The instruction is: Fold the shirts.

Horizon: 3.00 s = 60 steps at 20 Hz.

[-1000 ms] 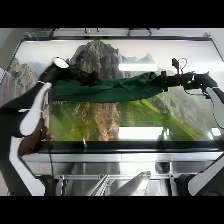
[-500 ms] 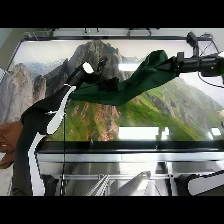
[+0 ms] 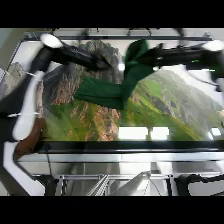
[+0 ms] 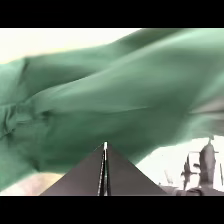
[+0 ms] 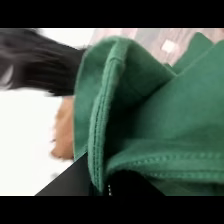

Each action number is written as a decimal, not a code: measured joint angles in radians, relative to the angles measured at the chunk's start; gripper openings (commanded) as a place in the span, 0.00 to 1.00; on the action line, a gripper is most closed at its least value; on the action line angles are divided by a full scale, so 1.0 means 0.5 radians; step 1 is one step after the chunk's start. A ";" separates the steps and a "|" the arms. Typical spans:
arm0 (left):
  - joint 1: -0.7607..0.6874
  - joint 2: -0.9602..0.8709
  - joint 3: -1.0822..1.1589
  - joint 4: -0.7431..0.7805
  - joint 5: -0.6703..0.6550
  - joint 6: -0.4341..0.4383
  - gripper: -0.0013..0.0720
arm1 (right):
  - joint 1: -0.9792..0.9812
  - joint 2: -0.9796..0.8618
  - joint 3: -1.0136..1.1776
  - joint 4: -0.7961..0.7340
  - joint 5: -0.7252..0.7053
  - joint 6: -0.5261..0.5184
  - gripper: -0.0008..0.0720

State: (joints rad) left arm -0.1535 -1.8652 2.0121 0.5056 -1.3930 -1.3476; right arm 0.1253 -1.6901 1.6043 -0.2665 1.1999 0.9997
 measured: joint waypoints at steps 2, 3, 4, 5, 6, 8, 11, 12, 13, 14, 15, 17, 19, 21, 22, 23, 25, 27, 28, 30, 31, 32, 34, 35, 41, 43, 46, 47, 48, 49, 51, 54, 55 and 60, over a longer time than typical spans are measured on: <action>0.159 0.188 -0.001 -0.050 -0.096 0.029 0.02 | 0.295 -0.162 0.032 -0.065 -0.323 -0.066 0.05; 0.230 0.269 -0.002 -0.065 -0.142 0.041 0.02 | 0.448 -0.284 0.092 -0.102 -0.504 -0.095 0.05; 0.297 0.343 -0.002 -0.077 -0.175 0.044 0.02 | 0.576 -0.414 0.185 -0.134 -0.636 -0.111 0.07; 0.354 0.406 -0.002 -0.080 -0.210 0.050 0.02 | 0.684 -0.556 0.314 -0.151 -0.742 -0.117 0.47; 0.399 0.457 -0.002 -0.089 -0.246 0.056 0.02 | 0.769 -0.690 0.455 -0.164 -0.799 -0.117 0.82; 0.455 0.534 -0.002 -0.095 -0.304 0.059 0.02 | 0.891 -0.894 0.691 -0.185 -0.812 -0.117 0.52; 0.490 0.602 -0.002 -0.103 -0.354 0.064 0.02 | 0.944 -1.011 0.867 -0.201 -0.736 -0.083 0.05; 0.488 0.612 -0.003 -0.104 -0.367 0.064 0.02 | 0.925 -1.009 0.896 -0.207 -0.686 -0.040 0.05; 0.481 0.620 -0.009 -0.105 -0.381 0.064 0.02 | 0.888 -0.995 0.916 -0.220 -0.613 0.015 0.05; 0.472 0.629 -0.024 -0.108 -0.392 0.065 0.02 | 0.832 -0.965 0.929 -0.236 -0.521 0.086 0.05; 0.459 0.642 -0.056 -0.108 -0.399 0.066 0.02 | 0.763 -0.922 0.929 -0.251 -0.439 0.160 0.05; 0.436 0.672 -0.167 -0.108 -0.407 0.085 0.02 | 0.601 -0.814 0.864 -0.293 -0.251 0.307 0.05; 0.423 0.712 -0.320 -0.108 -0.410 0.119 0.02 | 0.426 -0.684 0.752 -0.363 -0.031 0.428 0.05; 0.428 0.761 -0.491 -0.107 -0.407 0.166 0.02 | 0.256 -0.535 0.597 -0.475 0.143 0.503 0.05; 0.438 0.789 -0.574 -0.107 -0.400 0.191 0.02 | 0.185 -0.465 0.508 -0.552 0.188 0.534 0.08; 0.453 0.818 -0.660 -0.107 -0.386 0.216 0.02 | 0.124 -0.403 0.413 -0.620 0.208 0.556 0.41; 0.492 0.867 -0.814 -0.107 -0.349 0.257 0.02 | 0.050 -0.336 0.253 -0.727 0.214 0.594 0.95; 0.533 0.897 -0.934 -0.107 -0.323 0.286 0.02 | 0.023 -0.346 0.142 -0.798 0.154 0.636 0.95; 0.551 0.906 -0.981 -0.108 -0.314 0.301 0.02 | 0.024 -0.370 0.111 -0.805 0.121 0.642 0.95; 0.584 0.918 -1.054 -0.108 -0.302 0.330 0.02 | 0.060 -0.452 0.068 -0.797 0.048 0.659 0.95; 0.597 0.920 -1.078 -0.108 -0.298 0.349 0.02 | 0.089 -0.496 0.056 -0.764 0.001 0.671 0.95; 0.607 0.922 -1.096 -0.109 -0.294 0.367 0.02 | 0.128 -0.545 0.049 -0.720 -0.043 0.671 0.95; 0.619 0.926 -1.117 -0.111 -0.291 0.397 0.02 | 0.215 -0.637 0.038 -0.627 -0.127 0.671 0.95; 0.623 0.927 -1.122 -0.111 -0.288 0.411 0.03 | 0.256 -0.675 0.035 -0.575 -0.186 0.671 0.94; 0.630 0.929 -1.136 -0.114 -0.288 0.455 0.02 | 0.393 -0.755 0.041 -0.182 -0.336 0.546 0.05; 0.630 0.929 -1.138 -0.110 -0.297 0.462 0.02 | 0.375 -0.683 0.042 -0.113 -0.301 0.497 0.05; 0.630 0.929 -1.138 -0.110 -0.312 0.462 0.02 | 0.243 -0.449 0.044 -0.133 -0.179 0.497 0.05; 0.630 0.929 -1.138 -0.109 -0.320 0.462 0.02 | 0.174 -0.343 0.044 -0.163 -0.126 0.524 0.05; 0.630 0.929 -1.138 -0.110 -0.333 0.463 0.02 | 0.085 -0.214 0.047 -0.195 -0.079 0.547 0.05; 0.630 0.929 -1.138 -0.109 -0.346 0.463 0.02 | -0.014 -0.086 0.047 -0.240 -0.037 0.588 0.05; 0.630 0.929 -1.138 -0.109 -0.384 0.463 0.02 | -0.252 0.156 0.050 -0.359 0.041 0.695 0.05; 0.630 0.929 -1.138 -0.109 -0.425 0.464 0.02 | -0.710 0.418 0.062 -0.483 0.170 0.861 0.05; 0.630 0.929 -1.138 -0.109 -0.434 0.464 0.02 | -0.883 0.462 0.071 -0.516 0.217 0.906 0.05; 0.629 0.929 -1.138 -0.109 -0.449 0.464 0.02 | -1.646 0.390 0.234 -0.575 0.382 0.999 0.05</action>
State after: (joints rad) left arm 0.1612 -1.4010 1.4429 0.4511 -1.6176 -1.1156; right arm -0.6979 -1.4952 1.7214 -0.5541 1.3911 1.4994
